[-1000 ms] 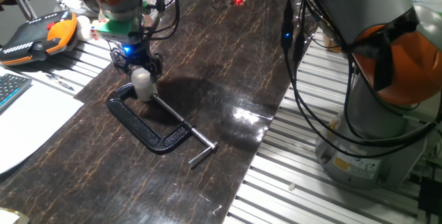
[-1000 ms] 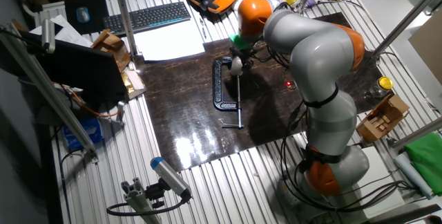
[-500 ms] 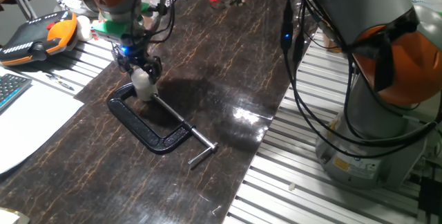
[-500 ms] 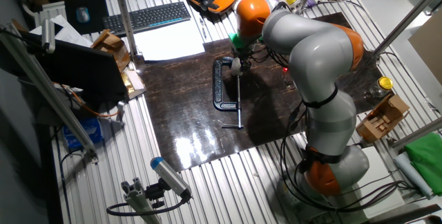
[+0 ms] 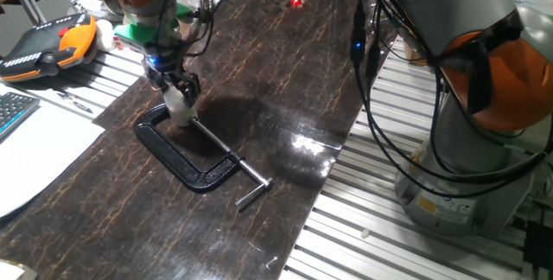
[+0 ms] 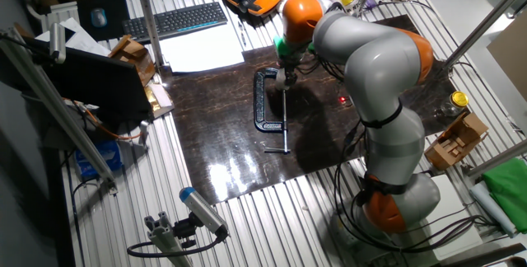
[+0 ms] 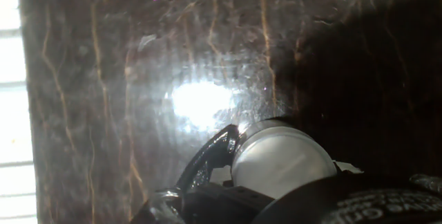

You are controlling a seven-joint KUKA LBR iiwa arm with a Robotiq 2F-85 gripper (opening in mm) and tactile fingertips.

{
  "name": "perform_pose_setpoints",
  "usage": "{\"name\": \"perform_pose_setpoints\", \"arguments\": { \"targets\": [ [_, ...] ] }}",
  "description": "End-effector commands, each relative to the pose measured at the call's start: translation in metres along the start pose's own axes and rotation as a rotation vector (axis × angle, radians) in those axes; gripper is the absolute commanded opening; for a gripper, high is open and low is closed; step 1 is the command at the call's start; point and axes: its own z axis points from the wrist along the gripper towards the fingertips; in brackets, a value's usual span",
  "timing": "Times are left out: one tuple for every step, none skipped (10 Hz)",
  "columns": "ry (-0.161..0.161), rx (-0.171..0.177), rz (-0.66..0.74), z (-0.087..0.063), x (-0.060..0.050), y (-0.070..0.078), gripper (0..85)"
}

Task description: Screw the lid onto the jar

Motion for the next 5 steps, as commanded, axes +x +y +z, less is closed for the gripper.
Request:
{"name": "perform_pose_setpoints", "arguments": {
  "targets": [
    [-0.002,0.003,0.163,0.0003,0.0002,-0.0002,65.0],
    [0.004,0.004,0.18,0.0006,0.0003,-0.0001,65.0],
    [0.005,0.004,0.196,0.0009,0.0003,0.0,64.7],
    [0.006,0.005,0.211,0.001,0.0003,0.0001,64.7],
    [0.008,0.007,0.228,0.0012,0.0004,0.0002,64.3]
  ]
}}
